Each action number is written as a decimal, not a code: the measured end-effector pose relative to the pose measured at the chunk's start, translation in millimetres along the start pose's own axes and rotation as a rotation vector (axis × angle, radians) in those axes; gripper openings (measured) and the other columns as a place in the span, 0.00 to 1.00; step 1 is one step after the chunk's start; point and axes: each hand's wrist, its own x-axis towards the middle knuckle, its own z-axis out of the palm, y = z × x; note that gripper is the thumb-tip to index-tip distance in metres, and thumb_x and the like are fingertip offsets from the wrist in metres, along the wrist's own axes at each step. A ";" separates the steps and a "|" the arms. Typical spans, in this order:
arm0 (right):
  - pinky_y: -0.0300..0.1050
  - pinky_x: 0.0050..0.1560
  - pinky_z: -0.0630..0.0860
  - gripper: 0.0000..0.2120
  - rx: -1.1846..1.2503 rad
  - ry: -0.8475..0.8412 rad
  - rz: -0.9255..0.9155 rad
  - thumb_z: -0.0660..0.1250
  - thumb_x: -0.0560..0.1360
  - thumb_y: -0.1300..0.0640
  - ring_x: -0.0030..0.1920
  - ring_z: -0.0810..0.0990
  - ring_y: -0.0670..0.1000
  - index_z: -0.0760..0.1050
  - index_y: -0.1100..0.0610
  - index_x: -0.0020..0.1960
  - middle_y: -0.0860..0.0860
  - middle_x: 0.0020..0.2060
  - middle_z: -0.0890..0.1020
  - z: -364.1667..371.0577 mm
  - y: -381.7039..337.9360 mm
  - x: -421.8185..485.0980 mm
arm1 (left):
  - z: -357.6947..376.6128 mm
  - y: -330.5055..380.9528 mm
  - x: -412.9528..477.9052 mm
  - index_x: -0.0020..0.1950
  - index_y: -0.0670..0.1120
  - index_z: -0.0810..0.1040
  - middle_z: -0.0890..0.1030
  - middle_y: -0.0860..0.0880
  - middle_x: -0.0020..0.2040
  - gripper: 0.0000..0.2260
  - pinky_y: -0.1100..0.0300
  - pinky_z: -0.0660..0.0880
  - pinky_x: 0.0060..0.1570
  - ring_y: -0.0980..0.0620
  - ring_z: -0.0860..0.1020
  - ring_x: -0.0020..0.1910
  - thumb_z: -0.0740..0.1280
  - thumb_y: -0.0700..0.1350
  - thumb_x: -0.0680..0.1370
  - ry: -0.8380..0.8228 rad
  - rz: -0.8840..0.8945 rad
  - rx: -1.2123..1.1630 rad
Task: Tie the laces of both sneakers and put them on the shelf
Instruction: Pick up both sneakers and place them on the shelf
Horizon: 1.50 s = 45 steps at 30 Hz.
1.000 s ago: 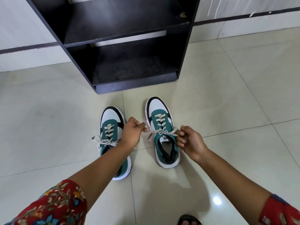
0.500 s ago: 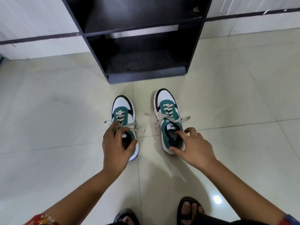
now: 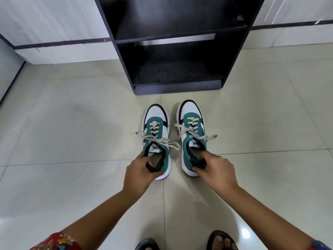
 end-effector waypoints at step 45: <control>0.47 0.39 0.73 0.10 0.115 0.106 -0.103 0.68 0.72 0.55 0.45 0.81 0.61 0.71 0.57 0.50 0.56 0.45 0.82 -439.0 -222.1 194.2 | -374.5 329.6 165.3 0.37 0.47 0.72 0.76 0.49 0.44 0.15 0.61 0.66 0.39 0.47 0.73 0.39 0.78 0.42 0.62 0.034 0.053 -0.062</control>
